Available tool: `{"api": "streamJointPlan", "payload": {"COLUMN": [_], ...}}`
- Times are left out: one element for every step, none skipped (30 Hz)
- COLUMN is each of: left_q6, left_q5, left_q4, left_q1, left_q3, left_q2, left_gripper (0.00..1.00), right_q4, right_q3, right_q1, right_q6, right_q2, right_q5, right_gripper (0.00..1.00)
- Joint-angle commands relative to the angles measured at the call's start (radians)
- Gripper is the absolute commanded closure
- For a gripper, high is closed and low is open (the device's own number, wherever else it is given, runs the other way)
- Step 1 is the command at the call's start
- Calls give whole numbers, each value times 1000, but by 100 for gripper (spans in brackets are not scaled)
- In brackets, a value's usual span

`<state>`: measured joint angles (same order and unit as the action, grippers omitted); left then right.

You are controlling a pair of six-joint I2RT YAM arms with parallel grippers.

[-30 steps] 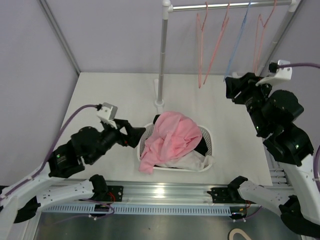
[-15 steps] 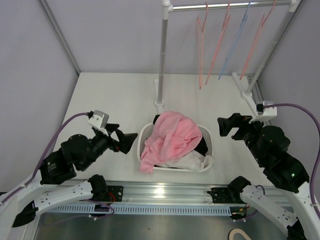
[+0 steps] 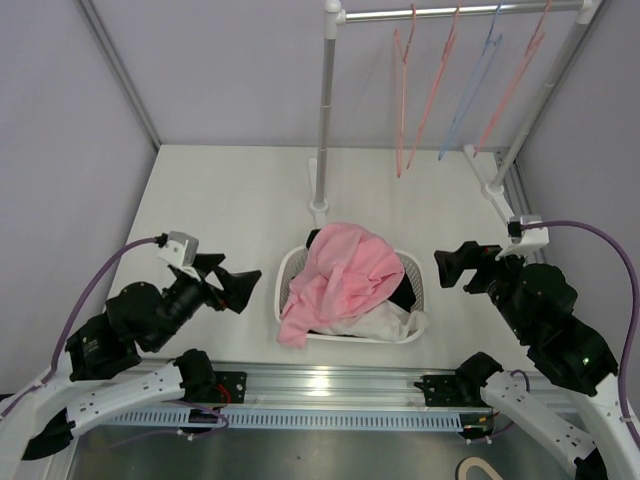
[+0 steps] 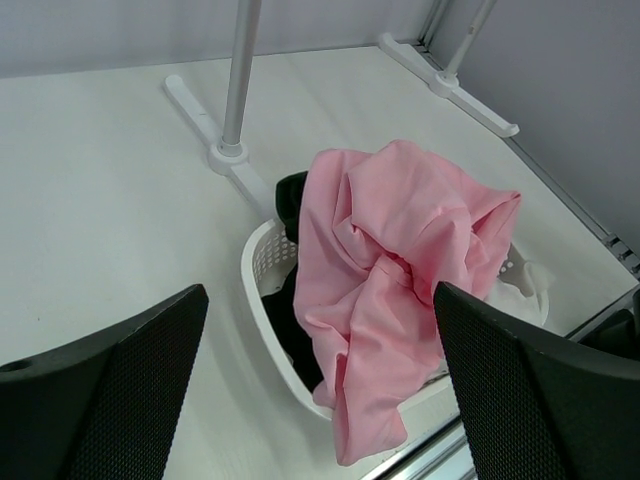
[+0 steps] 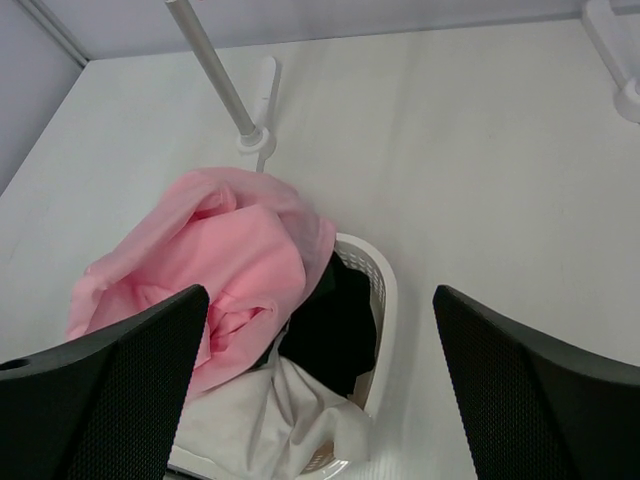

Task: Remove the t-shirt from the hanger

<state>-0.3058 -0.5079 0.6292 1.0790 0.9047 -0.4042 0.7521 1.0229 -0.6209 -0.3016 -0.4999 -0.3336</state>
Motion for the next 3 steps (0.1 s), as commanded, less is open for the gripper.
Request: {"api": "streamJointPlan", "payload": {"left_q6": [2, 2, 2], "left_q5": [-32, -27, -27], "left_q4": [7, 4, 1], "left_q1": [2, 2, 1], "left_q3": [7, 5, 3], "left_q2": [-7, -10, -8], "left_gripper": [0, 0, 0], "right_q4": [16, 21, 21], "right_q3": [22, 28, 28], "right_q1": [-5, -7, -7], "right_q6": [12, 9, 9], "right_q2": [-3, -6, -6], "right_q5": [-2, -4, -2], "right_gripper": [0, 1, 0]}}
